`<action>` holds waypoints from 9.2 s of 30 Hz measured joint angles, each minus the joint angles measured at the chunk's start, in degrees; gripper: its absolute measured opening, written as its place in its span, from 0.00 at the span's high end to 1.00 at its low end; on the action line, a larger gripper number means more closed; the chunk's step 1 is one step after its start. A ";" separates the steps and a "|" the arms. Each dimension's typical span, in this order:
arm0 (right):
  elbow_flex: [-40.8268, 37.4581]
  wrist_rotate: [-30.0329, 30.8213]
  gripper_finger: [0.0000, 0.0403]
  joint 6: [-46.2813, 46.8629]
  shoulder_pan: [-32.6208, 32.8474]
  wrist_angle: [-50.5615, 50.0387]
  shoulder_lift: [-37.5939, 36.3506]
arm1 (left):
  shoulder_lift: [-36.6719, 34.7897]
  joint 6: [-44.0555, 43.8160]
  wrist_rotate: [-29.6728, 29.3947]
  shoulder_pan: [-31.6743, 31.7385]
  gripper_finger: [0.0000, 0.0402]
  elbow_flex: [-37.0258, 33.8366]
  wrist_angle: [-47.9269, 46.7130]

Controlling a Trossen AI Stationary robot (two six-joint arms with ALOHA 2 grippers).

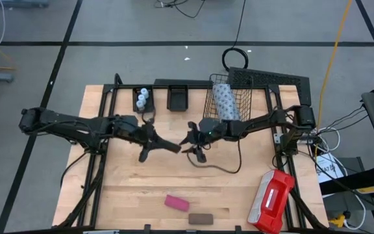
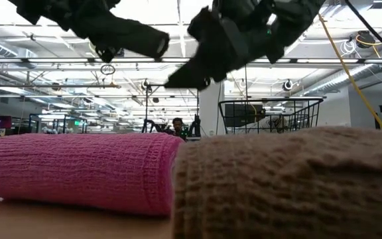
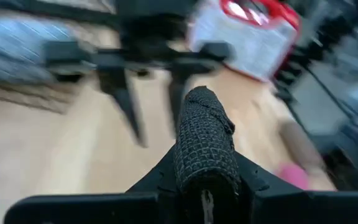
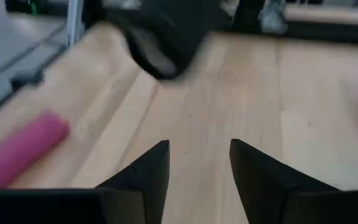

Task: Pick & place medical supplies in basket/bin
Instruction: Put the black rolled bandage into the right black basket, then put the brown rolled bandage into the right black basket

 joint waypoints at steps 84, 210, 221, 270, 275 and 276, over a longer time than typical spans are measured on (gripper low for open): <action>-2.45 6.59 0.60 4.80 -4.83 15.60 -4.06 | 5.72 0.25 -1.06 10.87 0.83 -18.31 47.52; -20.50 18.55 0.59 1.80 -5.39 -5.64 -35.30 | 45.01 -36.39 -6.39 40.45 0.81 32.09 -17.79; -20.50 18.55 0.59 1.83 -5.25 -5.64 -35.30 | 45.15 -35.31 -6.83 40.60 0.66 32.09 -17.92; -20.50 18.58 0.59 0.30 -5.27 -8.33 -35.30 | 18.51 18.96 -10.22 -13.09 0.33 33.38 -28.59; -20.50 14.65 0.59 4.30 -5.20 -8.67 -35.30 | 22.57 18.39 -16.91 -17.24 0.37 33.38 -28.16; -20.50 12.49 0.59 6.30 -5.18 -8.59 -35.29 | 22.75 18.21 -17.58 -17.47 0.38 33.38 -28.26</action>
